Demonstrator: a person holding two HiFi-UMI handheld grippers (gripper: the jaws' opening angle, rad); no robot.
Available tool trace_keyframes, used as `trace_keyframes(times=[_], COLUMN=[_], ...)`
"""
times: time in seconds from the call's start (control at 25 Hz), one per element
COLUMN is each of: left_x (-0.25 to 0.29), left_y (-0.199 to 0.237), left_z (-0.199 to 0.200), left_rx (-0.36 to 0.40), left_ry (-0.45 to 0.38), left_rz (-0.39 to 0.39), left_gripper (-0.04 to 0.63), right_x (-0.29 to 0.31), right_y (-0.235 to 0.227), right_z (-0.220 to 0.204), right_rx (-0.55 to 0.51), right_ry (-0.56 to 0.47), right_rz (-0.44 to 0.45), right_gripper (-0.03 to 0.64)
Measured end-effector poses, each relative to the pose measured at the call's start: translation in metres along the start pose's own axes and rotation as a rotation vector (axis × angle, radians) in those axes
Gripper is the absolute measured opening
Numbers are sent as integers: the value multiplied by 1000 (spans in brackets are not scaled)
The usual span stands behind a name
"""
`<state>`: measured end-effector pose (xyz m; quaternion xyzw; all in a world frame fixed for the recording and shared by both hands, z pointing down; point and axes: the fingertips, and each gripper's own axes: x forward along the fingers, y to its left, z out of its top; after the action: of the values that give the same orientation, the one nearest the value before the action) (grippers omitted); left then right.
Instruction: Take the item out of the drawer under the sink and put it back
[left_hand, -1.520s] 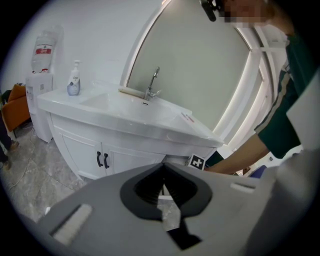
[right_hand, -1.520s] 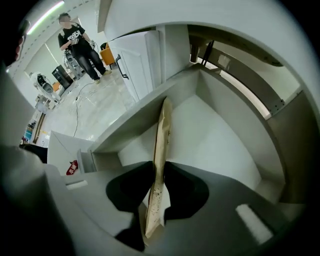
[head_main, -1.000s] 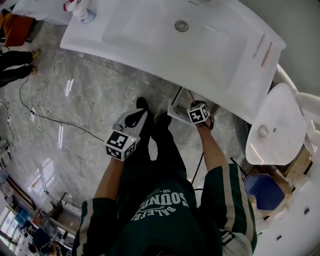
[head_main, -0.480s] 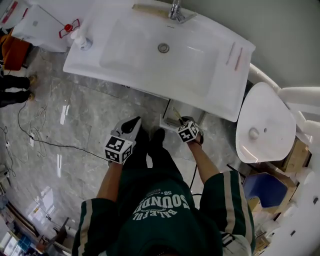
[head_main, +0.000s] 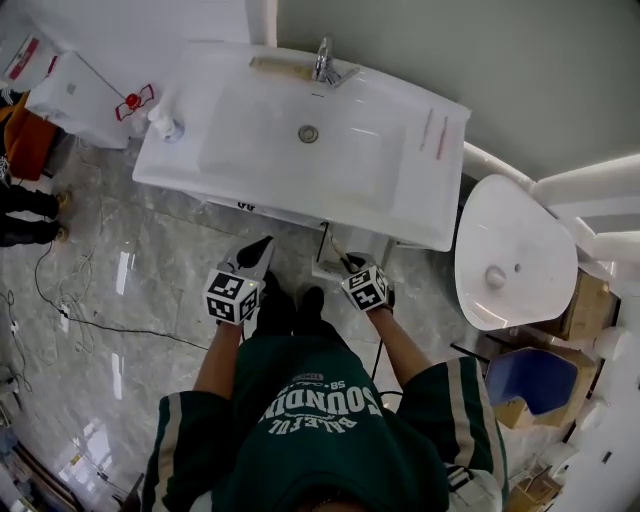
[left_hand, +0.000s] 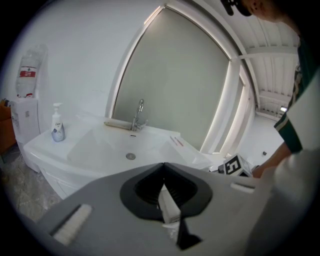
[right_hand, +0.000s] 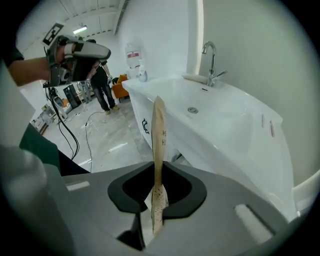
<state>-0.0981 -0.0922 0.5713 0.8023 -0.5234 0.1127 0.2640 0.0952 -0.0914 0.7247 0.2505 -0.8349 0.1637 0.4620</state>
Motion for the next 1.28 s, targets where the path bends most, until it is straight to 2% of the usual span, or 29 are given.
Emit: trace_keyframes(times=[0.2, 0.64, 0.84, 1.04, 1.28], left_x=[5, 14, 14, 10, 10], left_y=[10, 33, 37, 41, 37], left_z=[30, 119, 159, 177, 180], left_rx=[38, 142, 198, 223, 219], left_ry=[-34, -152, -200, -223, -231], left_rz=[-8, -12, -16, -15, -22], left_gripper=[51, 49, 51, 51, 51], right_x=[-32, -119, -159, -193, -200], right_y=[-7, -66, -86, -88, -85], right_z=[49, 189, 234, 265, 271], right_rx=[-15, -8, 39, 60, 66], right_ry=[-121, -441, -578, -685, -708], right_rz=[-25, -168, -197, -211, -207], right_gripper=[48, 49, 48, 49, 48])
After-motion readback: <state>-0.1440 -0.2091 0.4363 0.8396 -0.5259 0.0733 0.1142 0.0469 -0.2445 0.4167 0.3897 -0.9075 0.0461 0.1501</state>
